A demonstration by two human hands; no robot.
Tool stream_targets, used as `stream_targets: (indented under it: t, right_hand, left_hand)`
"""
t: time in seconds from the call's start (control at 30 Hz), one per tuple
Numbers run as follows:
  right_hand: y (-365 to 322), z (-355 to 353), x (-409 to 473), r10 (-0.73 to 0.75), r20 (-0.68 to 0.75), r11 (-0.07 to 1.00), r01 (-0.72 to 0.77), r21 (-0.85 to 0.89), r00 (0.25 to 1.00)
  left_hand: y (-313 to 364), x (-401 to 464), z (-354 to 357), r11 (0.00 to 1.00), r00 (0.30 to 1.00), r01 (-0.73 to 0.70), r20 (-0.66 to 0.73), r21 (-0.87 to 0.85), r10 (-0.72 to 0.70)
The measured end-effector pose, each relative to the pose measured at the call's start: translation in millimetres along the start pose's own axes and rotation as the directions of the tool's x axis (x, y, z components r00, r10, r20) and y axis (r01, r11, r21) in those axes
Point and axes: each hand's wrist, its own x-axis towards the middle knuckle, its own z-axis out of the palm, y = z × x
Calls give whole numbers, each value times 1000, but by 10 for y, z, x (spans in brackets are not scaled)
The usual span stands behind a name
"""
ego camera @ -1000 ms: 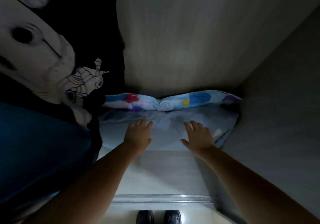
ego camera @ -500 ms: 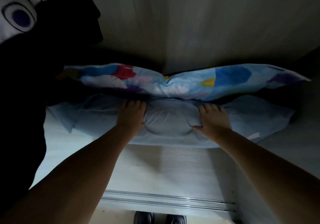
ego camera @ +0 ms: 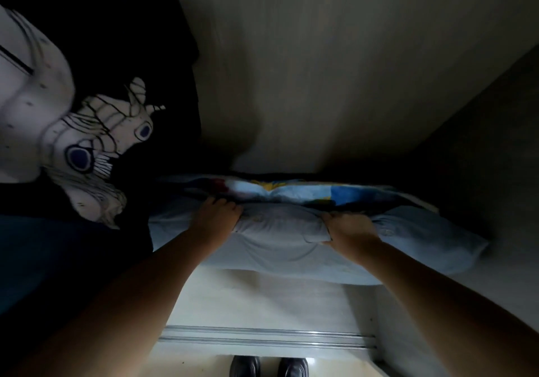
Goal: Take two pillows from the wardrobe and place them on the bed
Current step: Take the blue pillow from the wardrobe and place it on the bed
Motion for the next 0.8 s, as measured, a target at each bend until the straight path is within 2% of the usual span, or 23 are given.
stream_targets:
  t: [0.1,0.17,0.3,0.43,0.57,0.67,0.8]
  right_hand:
    - [53,-407,-197,44,24,998,-43,-49,999]
    - [88,-701,-341,64,-8,997,-65,-32,998]
    - [75,-1284,-630,150,-110,989,-150,11,983]
    - [-148,-1643,-974,236,-105,970,-227,88,966]
    - [-511,-1914,-1311,358,-62,930,-350,114,932]
    - [-817,-2006,-1633,473,-14,871,-466,157,881]
    - [-1138,-2039,-2145,593,30,780,-583,227,805]
  left_hand:
    - [-73,-155,-529,1000,997,6,-73,9,-5]
    - [-127,-205,-871,997,999,45,-26,-58,-46]
    - [-256,-262,-1486,998,998,57,-28,-12,-57]
    - [-369,-523,-1941,998,997,14,-73,-54,-18]
    - [-480,-775,-2154,976,970,-110,-233,-187,65]
    - [-523,-893,-2244,984,973,-178,-152,-17,174]
    - [-392,-943,-2353,951,941,-303,-135,69,310]
